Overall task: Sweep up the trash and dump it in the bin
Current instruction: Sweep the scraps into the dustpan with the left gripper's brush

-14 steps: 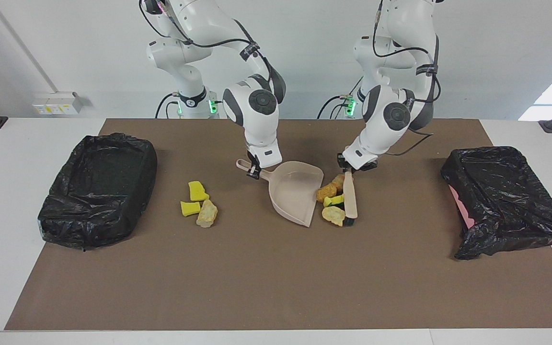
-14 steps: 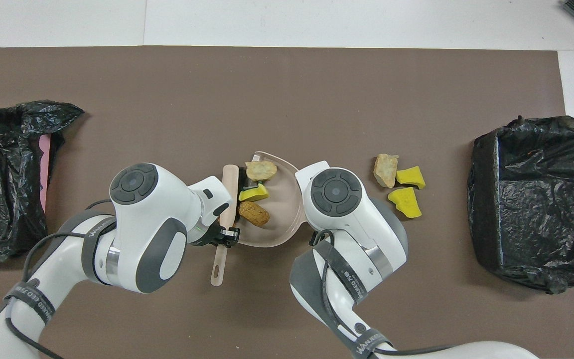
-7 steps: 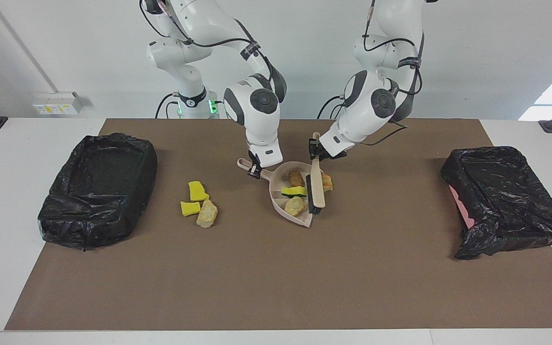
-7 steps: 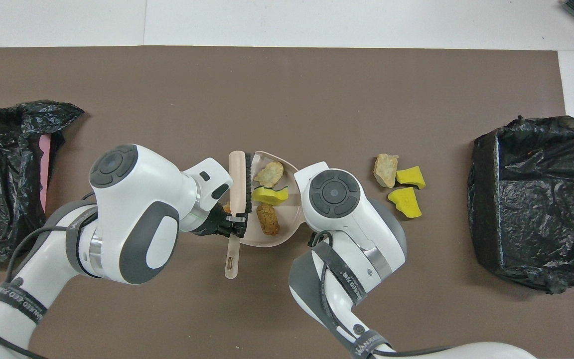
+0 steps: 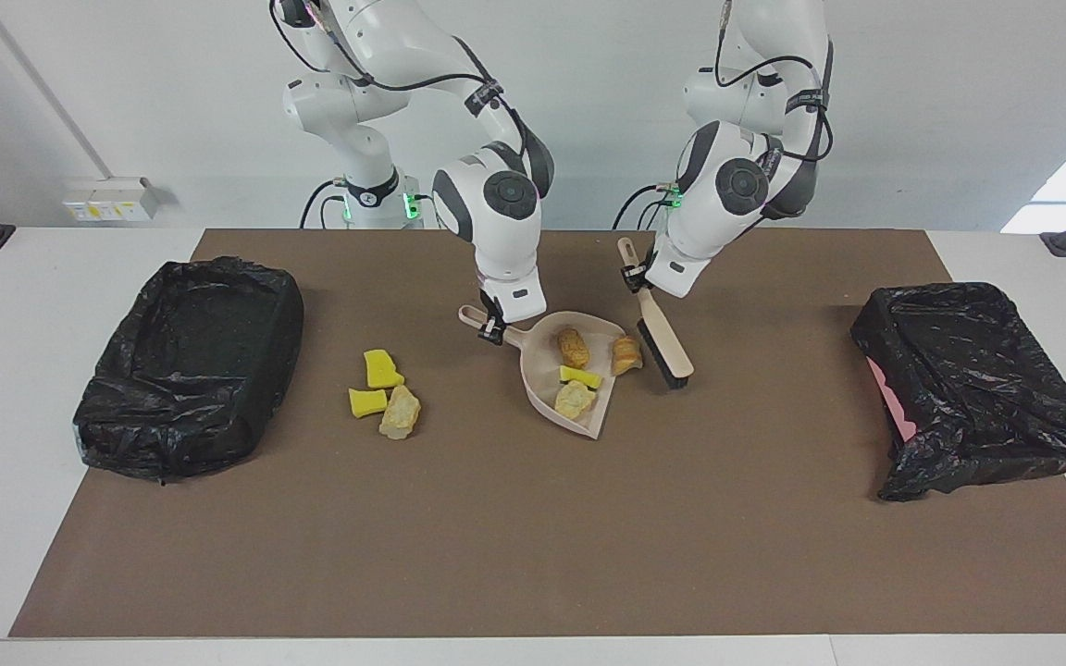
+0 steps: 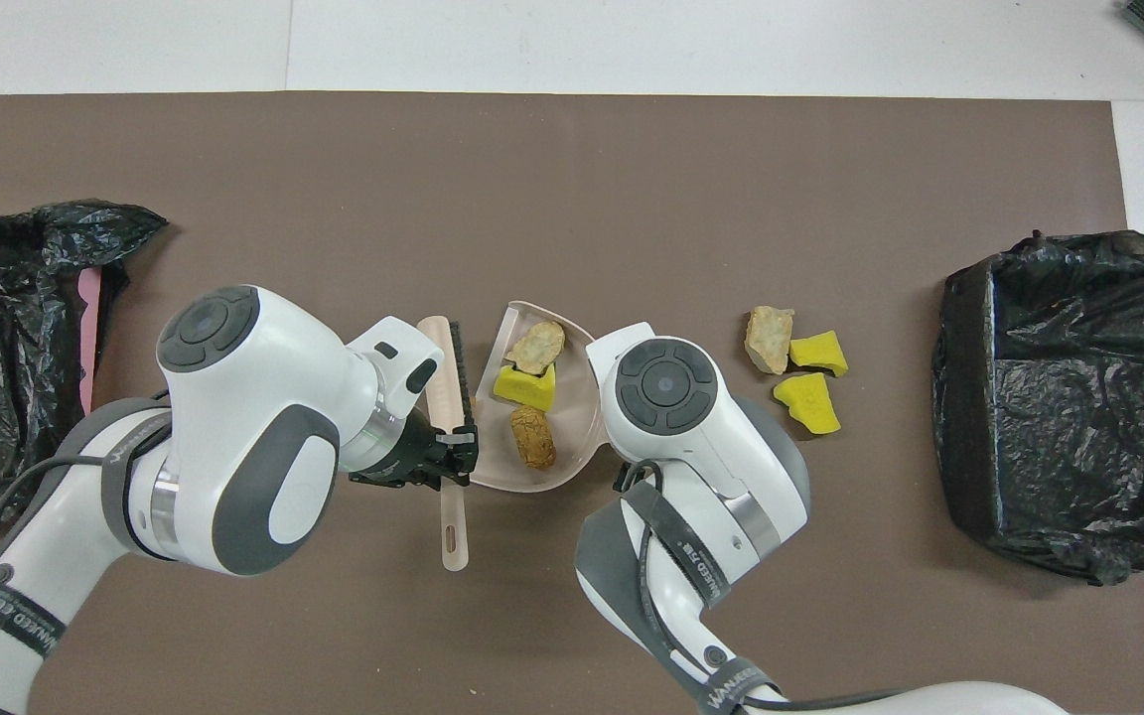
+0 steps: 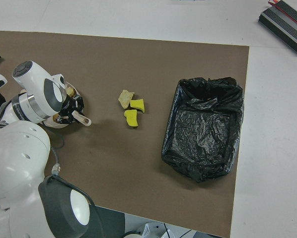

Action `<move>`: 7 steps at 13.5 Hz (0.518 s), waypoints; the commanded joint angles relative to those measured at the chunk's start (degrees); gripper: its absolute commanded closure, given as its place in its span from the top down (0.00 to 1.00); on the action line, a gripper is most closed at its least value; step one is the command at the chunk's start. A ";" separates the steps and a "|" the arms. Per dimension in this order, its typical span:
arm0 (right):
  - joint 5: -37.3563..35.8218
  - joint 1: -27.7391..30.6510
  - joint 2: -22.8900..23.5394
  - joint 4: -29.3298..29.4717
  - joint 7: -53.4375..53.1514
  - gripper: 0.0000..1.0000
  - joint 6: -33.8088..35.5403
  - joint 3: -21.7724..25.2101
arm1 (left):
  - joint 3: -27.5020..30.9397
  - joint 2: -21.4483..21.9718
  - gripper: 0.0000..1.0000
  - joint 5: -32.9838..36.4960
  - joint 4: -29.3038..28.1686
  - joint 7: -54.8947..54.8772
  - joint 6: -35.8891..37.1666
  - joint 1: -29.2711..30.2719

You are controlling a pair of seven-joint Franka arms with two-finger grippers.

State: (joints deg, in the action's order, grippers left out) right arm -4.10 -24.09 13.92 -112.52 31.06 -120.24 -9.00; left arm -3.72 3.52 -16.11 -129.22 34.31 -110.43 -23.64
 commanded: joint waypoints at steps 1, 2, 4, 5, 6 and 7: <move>-1.27 -0.08 -0.56 -0.68 -1.96 0.00 -0.61 -0.23 | -0.15 5.10 0.00 1.34 -7.36 -1.70 -3.82 -0.70; -1.35 -0.08 -0.56 -0.68 -1.96 0.00 -0.61 -0.23 | -0.32 3.70 0.00 1.34 -7.36 -1.97 -5.57 -1.75; -1.35 -0.08 -0.56 -0.68 -1.96 0.00 -0.52 -0.23 | -0.33 1.41 0.00 0.47 -7.27 -5.47 -8.56 -5.09; -1.35 -0.08 -0.56 -0.68 -1.96 0.00 -0.60 -0.23 | -0.41 0.27 0.00 -1.19 -6.92 -10.97 -9.88 -5.80; -1.35 -0.08 -0.56 -0.68 -1.96 0.00 -0.52 -0.23 | -0.41 0.08 0.00 -4.25 -6.66 -17.98 -10.07 -6.15; -1.27 -0.08 -0.56 -0.68 -1.96 0.00 -0.26 -0.23 | -0.41 0.08 0.00 -5.59 -6.31 -22.75 -10.33 -7.38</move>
State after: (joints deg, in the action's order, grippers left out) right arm -4.13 -24.11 13.92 -112.52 31.05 -120.24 -9.00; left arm -4.80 4.19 -18.90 -135.71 19.99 -119.41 -29.13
